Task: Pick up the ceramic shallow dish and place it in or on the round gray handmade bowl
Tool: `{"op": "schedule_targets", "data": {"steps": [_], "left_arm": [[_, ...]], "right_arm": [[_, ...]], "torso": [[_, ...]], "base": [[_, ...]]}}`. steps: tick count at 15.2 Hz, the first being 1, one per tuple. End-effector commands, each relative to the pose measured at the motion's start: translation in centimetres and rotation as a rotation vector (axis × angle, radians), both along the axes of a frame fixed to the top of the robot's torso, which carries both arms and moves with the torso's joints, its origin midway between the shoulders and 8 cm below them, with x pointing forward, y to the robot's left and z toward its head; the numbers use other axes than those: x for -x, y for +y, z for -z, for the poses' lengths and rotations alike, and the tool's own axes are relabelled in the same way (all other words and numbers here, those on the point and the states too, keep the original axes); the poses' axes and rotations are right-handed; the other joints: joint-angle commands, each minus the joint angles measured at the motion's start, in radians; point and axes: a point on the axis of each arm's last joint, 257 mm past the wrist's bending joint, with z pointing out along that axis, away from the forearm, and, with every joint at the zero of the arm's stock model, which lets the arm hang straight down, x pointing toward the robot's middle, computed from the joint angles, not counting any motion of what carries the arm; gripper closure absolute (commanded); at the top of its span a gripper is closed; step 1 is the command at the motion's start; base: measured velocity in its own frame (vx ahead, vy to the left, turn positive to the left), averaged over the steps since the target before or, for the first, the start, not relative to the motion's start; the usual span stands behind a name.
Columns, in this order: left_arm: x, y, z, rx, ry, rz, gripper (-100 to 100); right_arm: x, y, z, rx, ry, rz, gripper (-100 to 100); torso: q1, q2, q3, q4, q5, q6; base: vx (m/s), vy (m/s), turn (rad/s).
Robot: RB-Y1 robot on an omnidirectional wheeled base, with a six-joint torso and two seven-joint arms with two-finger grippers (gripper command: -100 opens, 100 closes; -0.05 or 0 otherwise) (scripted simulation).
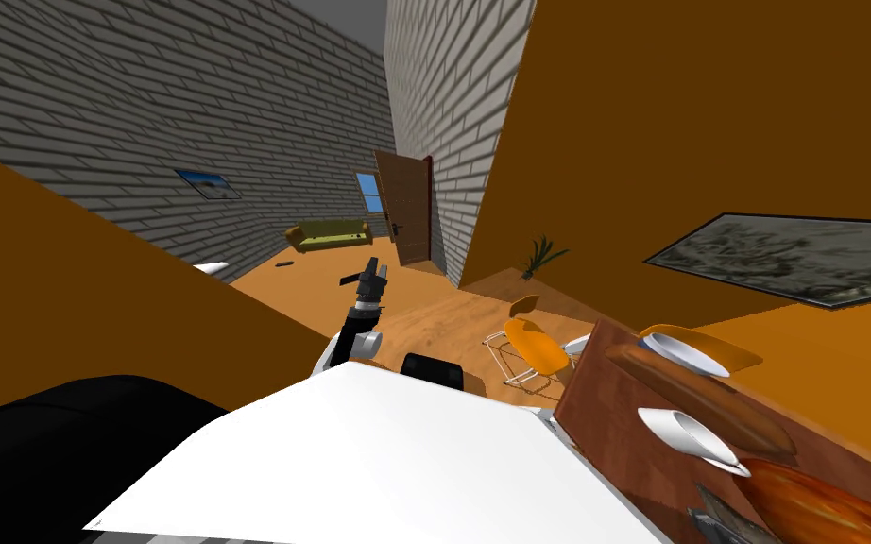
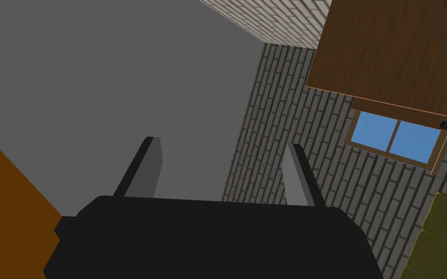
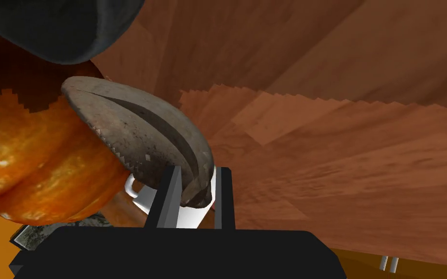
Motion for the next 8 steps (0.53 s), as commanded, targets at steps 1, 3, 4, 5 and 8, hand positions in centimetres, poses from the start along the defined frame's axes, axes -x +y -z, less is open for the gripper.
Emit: {"op": "schedule_targets", "data": {"steps": [1, 3, 4, 5, 8], "left_arm": [[0.0, 0.0, 0.0, 0.0, 0.0, 0.0, 0], [0.0, 0.0, 0.0, 0.0, 0.0, 0.0, 0], [0.0, 0.0, 0.0, 0.0, 0.0, 0.0, 0], [0.0, 0.0, 0.0, 0.0, 0.0, 0.0, 0], [0.0, 0.0, 0.0, 0.0, 0.0, 0.0, 0]], "right_arm": [[-1.3, -1.1, -1.6, 0.03, 0.005, -0.033, 100], [-2.9, -2.1, -3.0, 0.059, 0.008, -0.07, 100], [-3.4, -2.4, -3.5, 0.068, 0.01, -0.082, 100], [-3.9, -2.6, -3.9, 0.076, 0.011, -0.093, 100], [-4.4, -2.9, -4.2, 0.084, 0.013, -0.104, 100]], "torso": [[0.0, 0.0, 0.0, 0.0, 0.0, 0.0], [0.001, 0.006, 0.003, 0.001, 0.0, 0.002], [0.001, 0.009, 0.005, 0.001, 0.0, 0.003], [0.002, 0.012, 0.006, 0.001, -0.001, 0.005], [0.001, 0.006, 0.002, -0.002, -0.006, 0.009]], "base": [[-0.2, 0.004, -0.023], [-0.272, 0.0, -0.027], [-0.29, 0.027, -0.006], [-0.244, 0.056, 0.003], [-0.109, 0.042, -0.02]]}}
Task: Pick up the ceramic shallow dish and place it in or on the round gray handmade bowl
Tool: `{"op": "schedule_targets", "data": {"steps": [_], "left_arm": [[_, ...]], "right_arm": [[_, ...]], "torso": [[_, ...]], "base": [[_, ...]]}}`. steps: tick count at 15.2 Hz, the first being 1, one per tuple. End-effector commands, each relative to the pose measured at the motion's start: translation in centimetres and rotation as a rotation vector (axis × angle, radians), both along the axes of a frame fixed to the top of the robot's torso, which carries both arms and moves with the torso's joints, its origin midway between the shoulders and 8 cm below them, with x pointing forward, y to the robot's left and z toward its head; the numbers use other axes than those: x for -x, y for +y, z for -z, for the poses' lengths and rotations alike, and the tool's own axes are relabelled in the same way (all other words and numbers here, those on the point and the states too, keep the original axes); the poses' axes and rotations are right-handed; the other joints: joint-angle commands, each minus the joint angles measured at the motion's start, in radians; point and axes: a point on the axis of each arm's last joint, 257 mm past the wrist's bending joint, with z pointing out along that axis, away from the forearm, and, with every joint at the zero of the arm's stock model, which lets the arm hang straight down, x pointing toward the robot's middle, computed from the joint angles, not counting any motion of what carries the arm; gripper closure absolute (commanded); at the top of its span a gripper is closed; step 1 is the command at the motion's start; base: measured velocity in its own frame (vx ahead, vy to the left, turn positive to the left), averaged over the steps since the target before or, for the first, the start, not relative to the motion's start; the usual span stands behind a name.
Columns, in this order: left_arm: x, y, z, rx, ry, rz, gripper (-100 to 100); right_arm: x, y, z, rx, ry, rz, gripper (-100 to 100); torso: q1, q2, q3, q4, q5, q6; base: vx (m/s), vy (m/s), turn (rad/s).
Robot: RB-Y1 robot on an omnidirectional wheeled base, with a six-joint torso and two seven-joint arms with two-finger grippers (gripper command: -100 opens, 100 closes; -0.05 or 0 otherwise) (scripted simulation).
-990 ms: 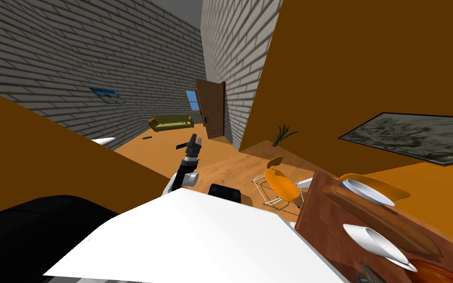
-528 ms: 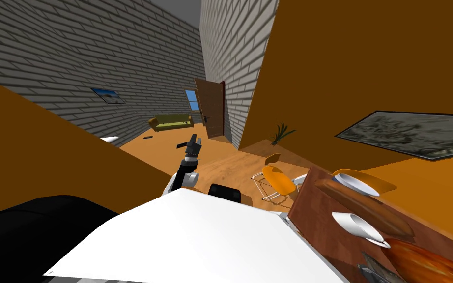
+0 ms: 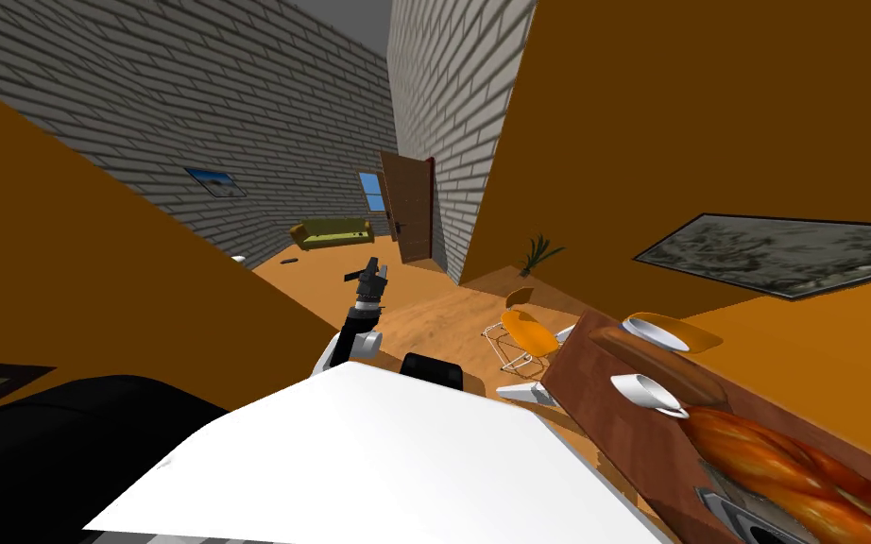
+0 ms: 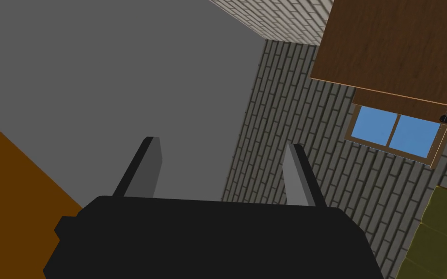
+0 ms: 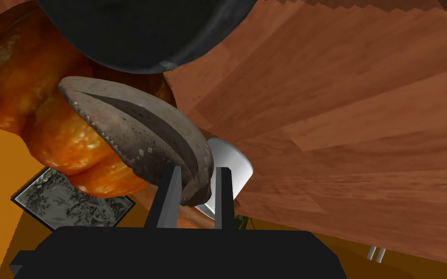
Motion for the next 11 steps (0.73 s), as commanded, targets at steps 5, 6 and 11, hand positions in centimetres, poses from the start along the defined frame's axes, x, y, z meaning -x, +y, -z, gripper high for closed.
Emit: {"op": "schedule_targets", "data": {"steps": [5, 6, 11], "left_arm": [[0.0, 0.0, 0.0, 0.0, 0.0, 0.0, 0], [0.0, 0.0, 0.0, 0.0, 0.0, 0.0, 0], [0.0, 0.0, 0.0, 0.0, 0.0, 0.0, 0]], "right_arm": [[-2.9, -1.6, -2.7, 0.066, 0.028, -0.081, 100], [-3.0, -1.7, -2.9, 0.071, 0.032, -0.085, 100], [-2.7, -2.3, -3.4, 0.09, 0.06, -0.1, 100]], "torso": [[0.003, 0.009, 0.005, 0.001, 0.0, 0.001], [0.002, 0.01, 0.005, 0.001, 0.0, 0.002], [0.001, 0.001, 0.0, -0.001, -0.002, 0.001]], "base": [[-0.228, 0.08, 0.013], [-0.225, 0.068, 0.038], [-0.106, 0.068, 0.048]]}}
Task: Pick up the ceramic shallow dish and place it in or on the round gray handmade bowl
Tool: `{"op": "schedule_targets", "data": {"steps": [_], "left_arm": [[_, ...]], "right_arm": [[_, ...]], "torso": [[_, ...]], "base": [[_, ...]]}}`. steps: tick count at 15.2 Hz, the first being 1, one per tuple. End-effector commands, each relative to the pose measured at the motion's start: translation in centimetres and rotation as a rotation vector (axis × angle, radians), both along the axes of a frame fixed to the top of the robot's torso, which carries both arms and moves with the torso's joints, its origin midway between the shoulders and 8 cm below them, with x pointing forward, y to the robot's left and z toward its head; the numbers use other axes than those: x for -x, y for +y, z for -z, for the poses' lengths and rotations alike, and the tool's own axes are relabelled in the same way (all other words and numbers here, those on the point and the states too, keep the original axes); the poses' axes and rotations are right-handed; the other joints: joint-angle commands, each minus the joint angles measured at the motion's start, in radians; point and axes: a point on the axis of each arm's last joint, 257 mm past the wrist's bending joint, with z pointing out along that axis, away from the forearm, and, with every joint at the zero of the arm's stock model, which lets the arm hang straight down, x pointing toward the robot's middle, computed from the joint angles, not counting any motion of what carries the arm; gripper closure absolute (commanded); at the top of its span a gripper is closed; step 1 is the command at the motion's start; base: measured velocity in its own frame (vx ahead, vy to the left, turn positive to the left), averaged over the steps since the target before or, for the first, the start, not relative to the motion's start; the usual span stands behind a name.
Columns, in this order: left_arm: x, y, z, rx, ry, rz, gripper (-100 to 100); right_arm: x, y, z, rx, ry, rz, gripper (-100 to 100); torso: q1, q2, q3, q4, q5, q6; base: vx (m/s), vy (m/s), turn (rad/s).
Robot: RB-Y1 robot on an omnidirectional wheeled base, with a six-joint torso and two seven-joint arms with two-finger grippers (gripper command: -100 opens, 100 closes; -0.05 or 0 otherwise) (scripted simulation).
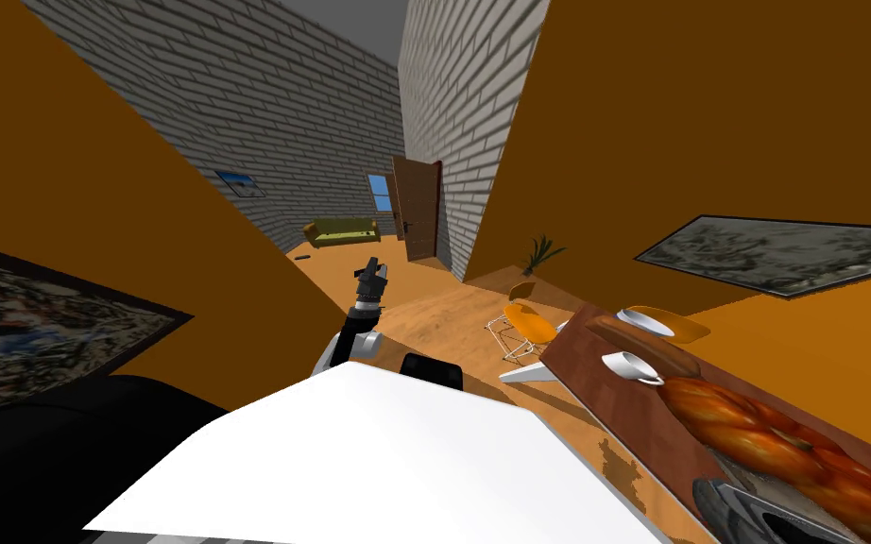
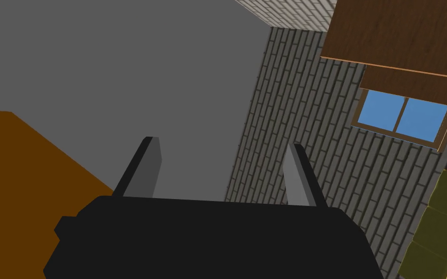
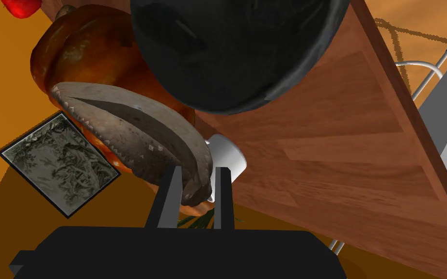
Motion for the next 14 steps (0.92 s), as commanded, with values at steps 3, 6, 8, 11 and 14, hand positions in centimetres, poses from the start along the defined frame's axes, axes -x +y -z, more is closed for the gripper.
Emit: {"op": "schedule_targets", "data": {"steps": [3, 6, 8, 11, 14], "left_arm": [[0.0, 0.0, 0.0, 0.0, 0.0, 0.0, 0], [0.0, 0.0, 0.0, 0.0, 0.0, 0.0, 0], [0.0, 0.0, 0.0, 0.0, 0.0, 0.0, 0], [0.0, 0.0, 0.0, 0.0, 0.0, 0.0, 0], [0.0, 0.0, 0.0, 0.0, 0.0, 0.0, 0]], "right_arm": [[0.0, 0.0, 0.0, 0.0, 0.001, 0.0, -100], [0.1, -0.6, -1.3, 0.004, 0.001, -0.014, -100], [0.1, -1.1, -2.5, 0.006, 0.002, -0.028, -100], [0.1, -1.6, -3.8, 0.008, 0.004, -0.042, -100], [0.0, -2.2, -5.6, 0.009, 0.008, -0.064, -100]], "torso": [[-0.003, -0.004, -0.002, -0.001, -0.001, 0.0], [-0.004, -0.006, -0.003, -0.001, -0.001, 0.0], [-0.003, -0.01, -0.006, -0.002, 0.0, 0.0], [-0.001, -0.015, -0.009, -0.003, 0.0, 0.0], [-0.001, -0.015, -0.009, -0.003, 0.0, 0.0]], "base": [[-0.012, 0.01, -0.003], [0.016, 0.006, -0.019], [0.104, 0.048, -0.134], [0.117, 0.052, -0.076], [0.099, 0.047, -0.087]]}}
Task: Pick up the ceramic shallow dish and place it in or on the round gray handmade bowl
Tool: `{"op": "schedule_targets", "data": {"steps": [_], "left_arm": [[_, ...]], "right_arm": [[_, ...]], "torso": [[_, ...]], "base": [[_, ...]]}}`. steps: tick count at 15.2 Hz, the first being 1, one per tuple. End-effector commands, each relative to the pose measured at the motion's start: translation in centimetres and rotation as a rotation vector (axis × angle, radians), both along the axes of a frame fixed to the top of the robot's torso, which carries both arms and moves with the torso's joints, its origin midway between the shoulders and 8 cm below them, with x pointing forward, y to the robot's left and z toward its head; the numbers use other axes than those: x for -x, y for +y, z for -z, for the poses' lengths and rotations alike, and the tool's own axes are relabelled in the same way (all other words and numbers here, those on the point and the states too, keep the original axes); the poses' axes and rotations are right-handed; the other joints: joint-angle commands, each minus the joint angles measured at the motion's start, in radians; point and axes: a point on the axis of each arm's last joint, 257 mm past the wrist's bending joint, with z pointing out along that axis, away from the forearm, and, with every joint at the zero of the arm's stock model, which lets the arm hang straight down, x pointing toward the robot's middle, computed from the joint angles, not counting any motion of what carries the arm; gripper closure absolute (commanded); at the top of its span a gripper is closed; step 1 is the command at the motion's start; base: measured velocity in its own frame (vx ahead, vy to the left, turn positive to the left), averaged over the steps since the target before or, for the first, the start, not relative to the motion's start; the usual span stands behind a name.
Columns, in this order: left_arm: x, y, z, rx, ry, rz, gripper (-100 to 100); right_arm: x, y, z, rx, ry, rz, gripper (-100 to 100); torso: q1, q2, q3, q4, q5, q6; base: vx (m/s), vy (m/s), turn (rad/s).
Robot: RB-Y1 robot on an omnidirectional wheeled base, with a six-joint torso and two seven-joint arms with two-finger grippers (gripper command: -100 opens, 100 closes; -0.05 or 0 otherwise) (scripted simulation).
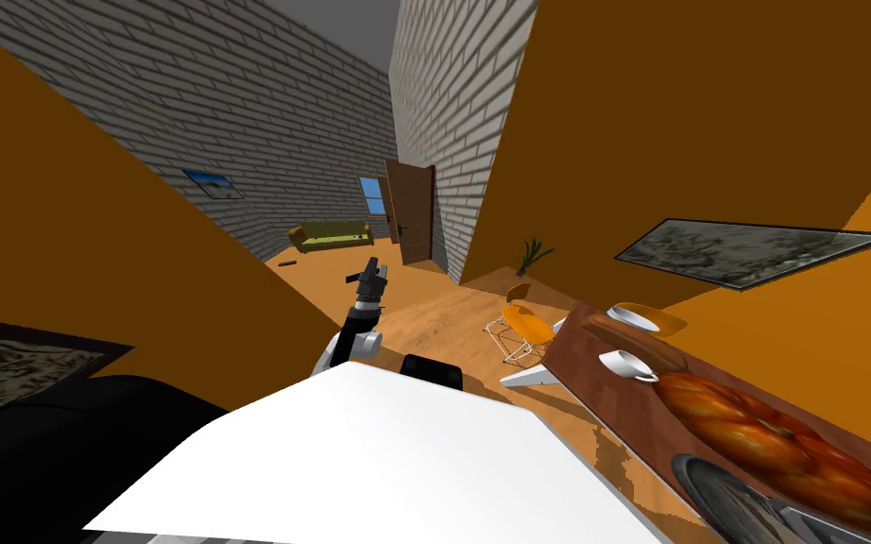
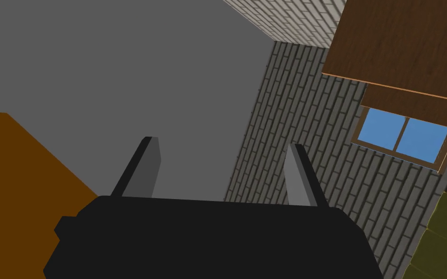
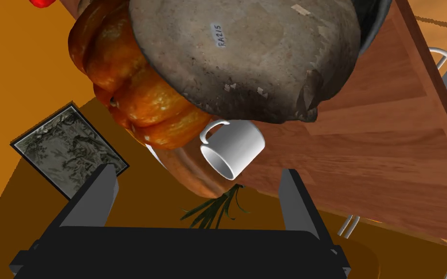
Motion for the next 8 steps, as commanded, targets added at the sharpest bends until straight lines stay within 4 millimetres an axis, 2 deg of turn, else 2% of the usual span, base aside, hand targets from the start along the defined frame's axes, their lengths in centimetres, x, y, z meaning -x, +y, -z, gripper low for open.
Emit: {"op": "schedule_targets", "data": {"steps": [1, 3, 8], "left_arm": [[0.0, 0.0, 0.0, 0.0, 0.0, 0.0, 0], [0.0, 0.0, 0.0, 0.0, 0.0, 0.0, 0], [0.0, 0.0, 0.0, 0.0, 0.0, 0.0, 0]], "right_arm": [[-0.14, -0.16, -0.99, -0.001, 0.003, -0.013, -100], [-0.05, -0.2, -0.72, 0.0, 0.002, -0.01, -100], [-0.09, -0.19, -0.77, -0.001, 0.002, -0.011, -100]], "torso": [[0.0, 0.0, 0.0, 0.0, 0.0, 0.0], [-0.001, 0.002, 0.001, 0.0, 0.0, 0.0], [-0.004, 0.006, 0.004, 0.001, -0.001, 0.0]], "base": [[0.066, 0.04, -0.053], [0.041, 0.023, -0.02], [0.004, 0.002, 0.0]]}}
